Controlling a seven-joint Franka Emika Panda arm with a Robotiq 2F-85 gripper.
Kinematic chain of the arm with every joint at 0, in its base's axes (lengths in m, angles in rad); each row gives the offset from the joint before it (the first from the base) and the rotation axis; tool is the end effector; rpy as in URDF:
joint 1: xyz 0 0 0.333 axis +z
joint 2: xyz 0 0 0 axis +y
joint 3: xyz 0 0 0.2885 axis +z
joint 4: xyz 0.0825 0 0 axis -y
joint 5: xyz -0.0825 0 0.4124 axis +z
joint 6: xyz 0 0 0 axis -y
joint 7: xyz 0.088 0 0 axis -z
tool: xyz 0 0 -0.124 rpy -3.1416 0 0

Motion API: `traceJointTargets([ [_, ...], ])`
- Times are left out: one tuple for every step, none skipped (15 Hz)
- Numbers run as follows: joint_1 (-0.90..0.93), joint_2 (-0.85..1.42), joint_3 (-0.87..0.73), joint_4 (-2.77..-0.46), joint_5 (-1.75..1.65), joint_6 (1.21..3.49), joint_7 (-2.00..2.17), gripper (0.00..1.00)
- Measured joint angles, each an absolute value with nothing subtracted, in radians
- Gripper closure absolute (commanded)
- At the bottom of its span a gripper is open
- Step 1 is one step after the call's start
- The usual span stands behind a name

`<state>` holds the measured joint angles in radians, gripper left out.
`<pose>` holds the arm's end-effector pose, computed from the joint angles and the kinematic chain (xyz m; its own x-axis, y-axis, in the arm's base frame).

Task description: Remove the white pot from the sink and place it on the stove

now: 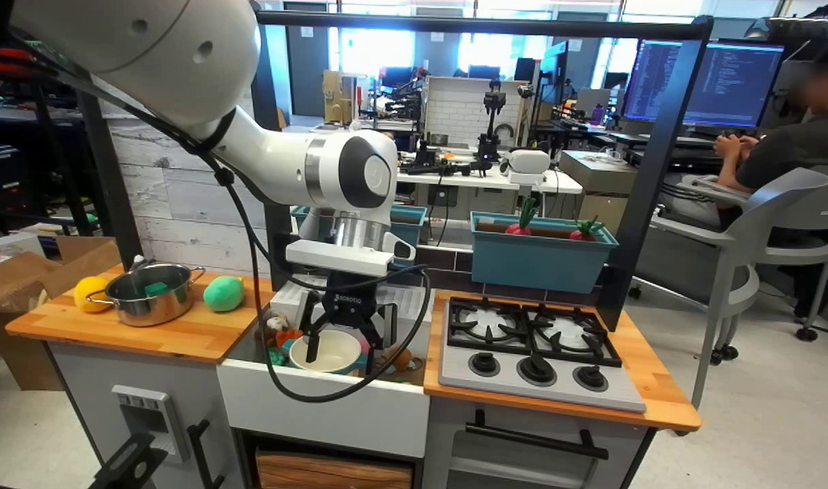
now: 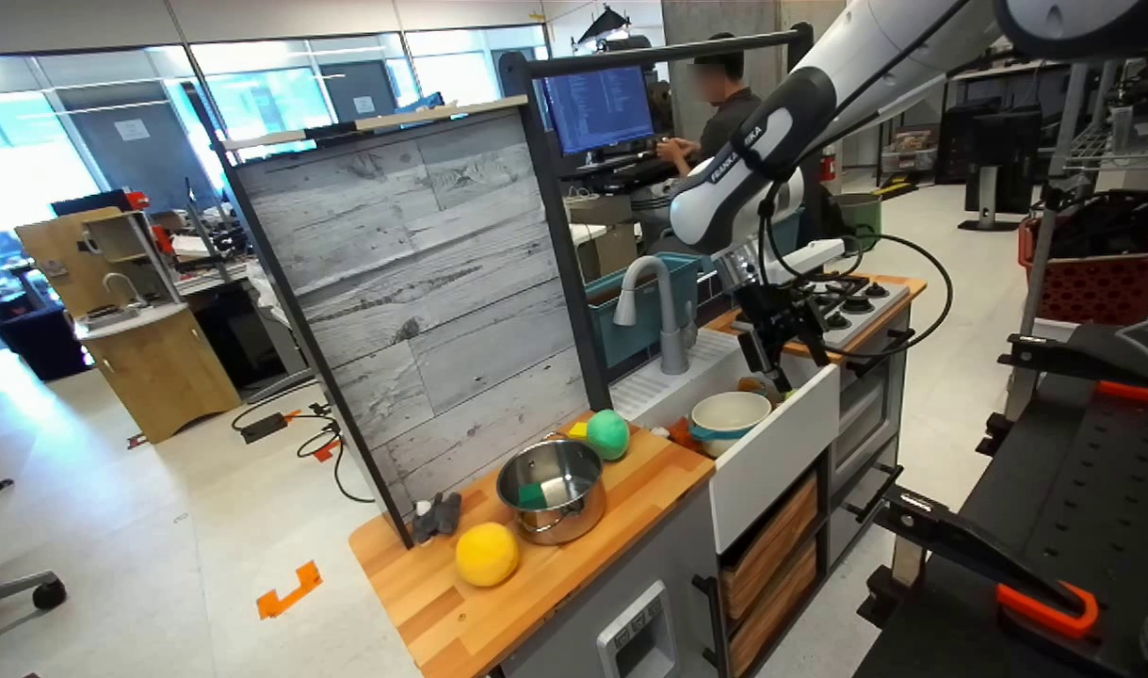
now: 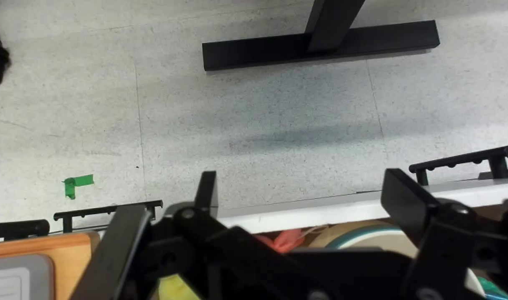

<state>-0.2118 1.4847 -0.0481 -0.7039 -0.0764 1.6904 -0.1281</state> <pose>0.6748 -0.1754 -0.0458 0.8696 -0.0749 -0.4881 -0.0590 -0.9971 0.0480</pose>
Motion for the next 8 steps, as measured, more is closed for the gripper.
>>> traceJointTargets([
  [-0.212, 1.485, -0.05, -0.708, -0.076, 1.697, -0.109, 0.0],
  [-0.212, 1.485, -0.051, -0.711, -0.076, 1.718, -0.096, 0.0],
  [-0.212, 1.485, -0.052, -0.715, -0.076, 1.744, -0.084, 0.0],
  [-0.212, 1.485, -0.053, -0.718, -0.076, 1.775, -0.074, 0.0],
  [-0.212, 1.485, -0.053, -0.722, -0.076, 1.808, -0.069, 0.0],
  [-0.212, 1.485, -0.053, -0.726, -0.076, 1.844, -0.065, 0.0],
  [-0.212, 1.485, -0.054, -0.732, -0.076, 1.881, -0.06, 0.0],
  [-0.212, 1.485, -0.057, -0.74, -0.076, 1.914, -0.057, 0.0],
])
